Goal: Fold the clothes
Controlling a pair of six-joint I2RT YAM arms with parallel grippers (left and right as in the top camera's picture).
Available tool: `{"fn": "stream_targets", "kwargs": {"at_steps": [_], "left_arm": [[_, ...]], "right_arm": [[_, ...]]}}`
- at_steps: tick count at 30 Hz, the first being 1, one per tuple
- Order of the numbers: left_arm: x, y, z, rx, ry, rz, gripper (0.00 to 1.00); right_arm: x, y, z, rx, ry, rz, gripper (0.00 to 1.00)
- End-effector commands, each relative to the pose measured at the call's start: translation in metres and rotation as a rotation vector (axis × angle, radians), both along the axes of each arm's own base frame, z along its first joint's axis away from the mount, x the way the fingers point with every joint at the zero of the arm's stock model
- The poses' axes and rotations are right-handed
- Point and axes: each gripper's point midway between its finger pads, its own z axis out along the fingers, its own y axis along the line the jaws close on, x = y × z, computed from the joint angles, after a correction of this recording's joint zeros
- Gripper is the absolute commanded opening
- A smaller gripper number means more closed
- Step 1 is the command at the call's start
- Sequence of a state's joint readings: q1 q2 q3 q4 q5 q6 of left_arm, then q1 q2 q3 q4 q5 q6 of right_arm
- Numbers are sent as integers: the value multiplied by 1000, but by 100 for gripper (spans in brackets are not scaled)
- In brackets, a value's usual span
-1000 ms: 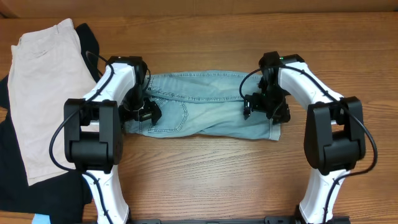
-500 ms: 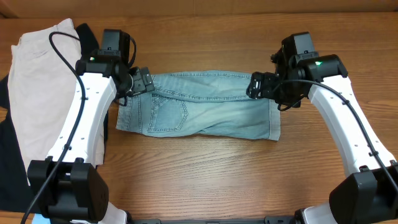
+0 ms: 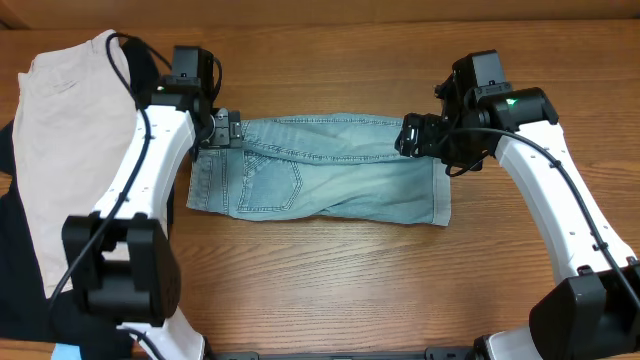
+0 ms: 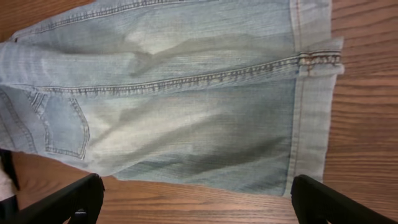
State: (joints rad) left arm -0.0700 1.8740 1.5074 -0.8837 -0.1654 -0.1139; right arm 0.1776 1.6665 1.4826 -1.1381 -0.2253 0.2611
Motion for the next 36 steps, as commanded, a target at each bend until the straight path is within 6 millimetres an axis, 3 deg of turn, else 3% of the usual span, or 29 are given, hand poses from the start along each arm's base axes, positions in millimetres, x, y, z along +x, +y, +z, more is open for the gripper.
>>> {"fn": "stream_targets", "kwargs": {"at_steps": [1,8,12,17,20,25,30,34,36], "left_arm": [[9,-2,-20,23,31,-126,97],[25,-13,-17,-9,-29,-197,97],[17,-7,-11,-32,-6,-49,100],[6,-8,14,-134,12,253,79],[7,-10,18,-192,-8,401,69],[19,-14,3,-237,-24,483,64],[29,-19,-38,-277,19,587,60],[33,-20,-57,-288,34,640,57],[33,-20,-60,-288,36,643,47]], "right_arm": [[3,-6,1,-31,-17,-11,100],[4,-7,1,-37,-21,-14,100],[4,-7,1,-36,-21,-14,100],[4,-7,1,-36,-20,-14,100],[3,-8,1,-37,-15,-14,100],[-1,-8,0,-41,2,-13,100],[-4,-9,-1,-43,16,-13,100],[-6,-9,-2,-45,23,-13,100],[-7,-9,-2,-46,28,-13,99]]}}
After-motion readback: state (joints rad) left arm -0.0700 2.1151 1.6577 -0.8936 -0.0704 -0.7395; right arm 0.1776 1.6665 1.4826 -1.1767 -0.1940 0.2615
